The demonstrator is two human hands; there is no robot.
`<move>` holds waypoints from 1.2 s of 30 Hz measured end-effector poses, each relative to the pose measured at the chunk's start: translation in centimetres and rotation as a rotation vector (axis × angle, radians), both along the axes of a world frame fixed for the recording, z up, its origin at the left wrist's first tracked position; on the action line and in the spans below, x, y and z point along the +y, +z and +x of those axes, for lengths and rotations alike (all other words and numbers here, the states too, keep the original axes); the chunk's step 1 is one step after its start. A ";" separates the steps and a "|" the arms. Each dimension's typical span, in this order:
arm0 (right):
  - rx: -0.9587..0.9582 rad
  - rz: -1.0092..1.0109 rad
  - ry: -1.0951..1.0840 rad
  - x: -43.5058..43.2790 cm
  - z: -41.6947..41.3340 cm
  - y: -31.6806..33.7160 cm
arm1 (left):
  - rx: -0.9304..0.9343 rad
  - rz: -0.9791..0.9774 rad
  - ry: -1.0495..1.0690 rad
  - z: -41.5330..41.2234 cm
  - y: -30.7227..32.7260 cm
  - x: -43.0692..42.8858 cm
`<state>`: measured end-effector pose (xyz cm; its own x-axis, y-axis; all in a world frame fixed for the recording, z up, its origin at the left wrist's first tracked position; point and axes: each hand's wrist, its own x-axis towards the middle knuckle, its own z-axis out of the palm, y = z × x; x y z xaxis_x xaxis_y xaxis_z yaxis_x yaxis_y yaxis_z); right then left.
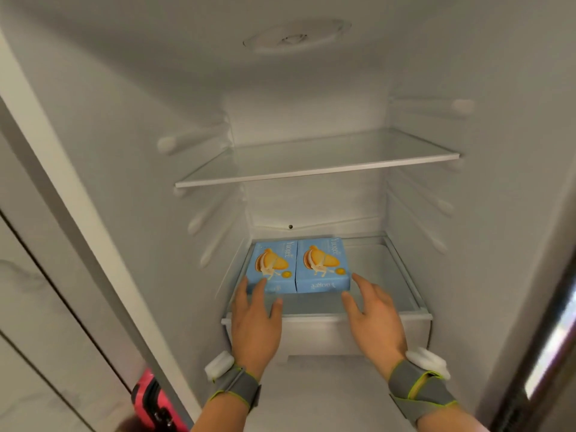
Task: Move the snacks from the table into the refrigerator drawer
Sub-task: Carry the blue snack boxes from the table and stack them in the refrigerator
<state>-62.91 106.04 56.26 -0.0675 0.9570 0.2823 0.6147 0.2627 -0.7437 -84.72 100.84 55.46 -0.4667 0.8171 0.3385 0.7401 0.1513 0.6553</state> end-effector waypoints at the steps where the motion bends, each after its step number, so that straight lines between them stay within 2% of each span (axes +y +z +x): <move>1: -0.012 0.003 0.014 -0.8 0.6 -0.3 | 0.000 -0.003 0.012 0.7 -0.2 -0.8; 7: -0.051 0.051 0.067 -3.2 2.2 -0.7 | -0.040 -0.038 -0.015 2.5 -0.4 -4.3; 11: 0.007 0.030 0.068 -5.6 2.7 -0.6 | -0.034 -0.055 -0.047 3.3 -0.2 -6.9; 22: -0.013 0.053 -0.003 -14.4 0.4 1.2 | -0.068 0.046 -0.179 2.3 1.4 -13.8; 28: -0.063 -0.011 -0.050 -22.1 -3.4 -0.6 | -0.113 0.045 -0.251 -0.9 -1.5 -21.0; 36: -0.219 -0.203 -0.134 -32.8 -3.7 -4.6 | -0.201 -0.108 -0.362 -1.5 -7.1 -28.4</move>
<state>-66.64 73.28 51.70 0.0248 0.9967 0.0770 0.7848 0.0283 -0.6191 -86.19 72.43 48.38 -0.1907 0.9662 0.1733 0.6174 -0.0192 0.7864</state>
